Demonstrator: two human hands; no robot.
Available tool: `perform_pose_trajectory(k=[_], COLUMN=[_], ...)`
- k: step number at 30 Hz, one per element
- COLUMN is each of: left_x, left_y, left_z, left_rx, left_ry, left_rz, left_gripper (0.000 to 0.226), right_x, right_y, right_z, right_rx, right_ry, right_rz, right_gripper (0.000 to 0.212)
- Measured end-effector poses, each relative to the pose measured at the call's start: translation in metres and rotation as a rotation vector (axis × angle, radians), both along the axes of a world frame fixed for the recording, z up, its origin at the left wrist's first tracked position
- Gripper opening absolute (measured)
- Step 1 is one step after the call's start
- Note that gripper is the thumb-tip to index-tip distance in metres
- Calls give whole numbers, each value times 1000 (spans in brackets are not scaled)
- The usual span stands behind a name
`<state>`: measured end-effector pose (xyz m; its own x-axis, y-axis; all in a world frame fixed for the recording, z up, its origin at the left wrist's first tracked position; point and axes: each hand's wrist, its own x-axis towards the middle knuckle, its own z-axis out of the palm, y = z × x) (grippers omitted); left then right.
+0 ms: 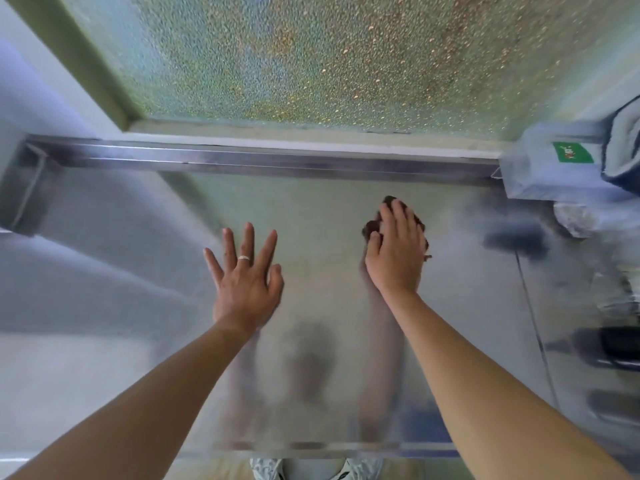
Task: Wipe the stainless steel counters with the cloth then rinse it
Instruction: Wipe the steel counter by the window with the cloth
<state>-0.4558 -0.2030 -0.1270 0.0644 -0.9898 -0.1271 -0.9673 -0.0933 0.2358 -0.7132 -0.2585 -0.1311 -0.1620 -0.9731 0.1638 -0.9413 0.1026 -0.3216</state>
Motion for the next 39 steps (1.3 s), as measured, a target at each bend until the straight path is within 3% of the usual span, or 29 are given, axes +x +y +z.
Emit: perform_pose_trajectory(k=[6, 12, 15, 19, 23, 27, 32, 39], left_x=[3, 6, 9, -6, -26, -28, -28, -26], left_y=[1, 10, 13, -15, -34, -31, -35, -33], left_z=[-2, 7, 8, 14, 3, -8, -9, -10], left_rx=[-21, -83, -135, -132, -64, -86, -95, -90], left_ry=[27, 180, 198, 170, 124, 13, 12, -3], left_rz=[-9, -1, 6, 6, 32, 14, 20, 2], left_gripper=[60, 64, 65, 65, 67, 64, 64, 64], right_x=[84, 116, 90, -6, -82, -90, -43, 8], right_y=[10, 52, 73, 49, -4, -46, -77, -81], right_z=[2, 22, 38, 32, 3, -3, -7, -11], right_rx=[-34, -18, -51, -354, -84, -52, -80, -116], right_ry=[-176, -518, -670, -446, -183, -89, -112, -136], right_rz=[255, 310, 209, -133, -434, -351, -92, 58], right_gripper=[47, 38, 30, 38, 62, 61, 53, 50])
